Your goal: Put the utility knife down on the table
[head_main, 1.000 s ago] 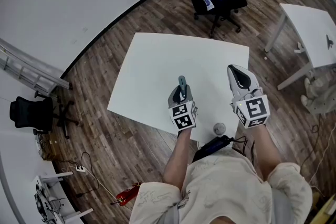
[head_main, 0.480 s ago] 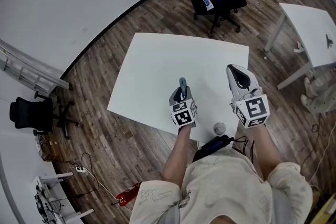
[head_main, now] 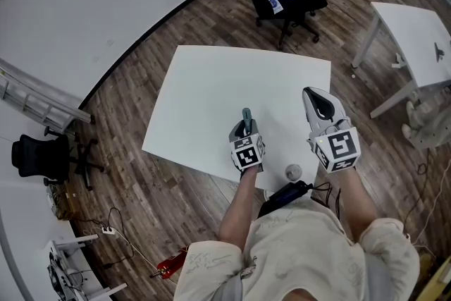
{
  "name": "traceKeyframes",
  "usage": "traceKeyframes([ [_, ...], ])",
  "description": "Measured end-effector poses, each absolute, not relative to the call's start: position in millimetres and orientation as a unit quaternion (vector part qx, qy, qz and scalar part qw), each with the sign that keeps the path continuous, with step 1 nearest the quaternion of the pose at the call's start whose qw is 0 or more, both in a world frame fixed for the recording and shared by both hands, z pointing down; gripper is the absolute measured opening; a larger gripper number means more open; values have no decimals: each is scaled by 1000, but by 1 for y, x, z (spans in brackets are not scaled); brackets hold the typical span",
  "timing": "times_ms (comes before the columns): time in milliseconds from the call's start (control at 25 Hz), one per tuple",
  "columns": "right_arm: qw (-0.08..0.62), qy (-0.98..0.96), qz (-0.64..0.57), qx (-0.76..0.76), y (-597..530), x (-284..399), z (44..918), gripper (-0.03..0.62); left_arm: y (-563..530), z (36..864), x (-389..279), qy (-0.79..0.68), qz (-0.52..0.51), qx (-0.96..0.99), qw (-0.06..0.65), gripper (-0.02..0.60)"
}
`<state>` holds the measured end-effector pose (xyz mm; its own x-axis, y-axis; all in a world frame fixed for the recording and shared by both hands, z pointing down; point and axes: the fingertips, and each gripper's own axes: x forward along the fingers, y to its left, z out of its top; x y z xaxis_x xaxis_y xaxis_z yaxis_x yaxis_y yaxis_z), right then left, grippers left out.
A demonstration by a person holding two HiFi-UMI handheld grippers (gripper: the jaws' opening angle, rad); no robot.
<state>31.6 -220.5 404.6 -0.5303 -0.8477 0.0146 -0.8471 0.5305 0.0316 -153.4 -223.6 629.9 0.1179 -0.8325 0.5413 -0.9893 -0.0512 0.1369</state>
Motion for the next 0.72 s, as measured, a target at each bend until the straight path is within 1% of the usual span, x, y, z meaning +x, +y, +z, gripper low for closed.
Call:
traceKeyframes([
  [720, 24, -870, -15, 492, -218, 40, 405, 6, -226, 665, -148, -632, 205, 701, 258, 147],
])
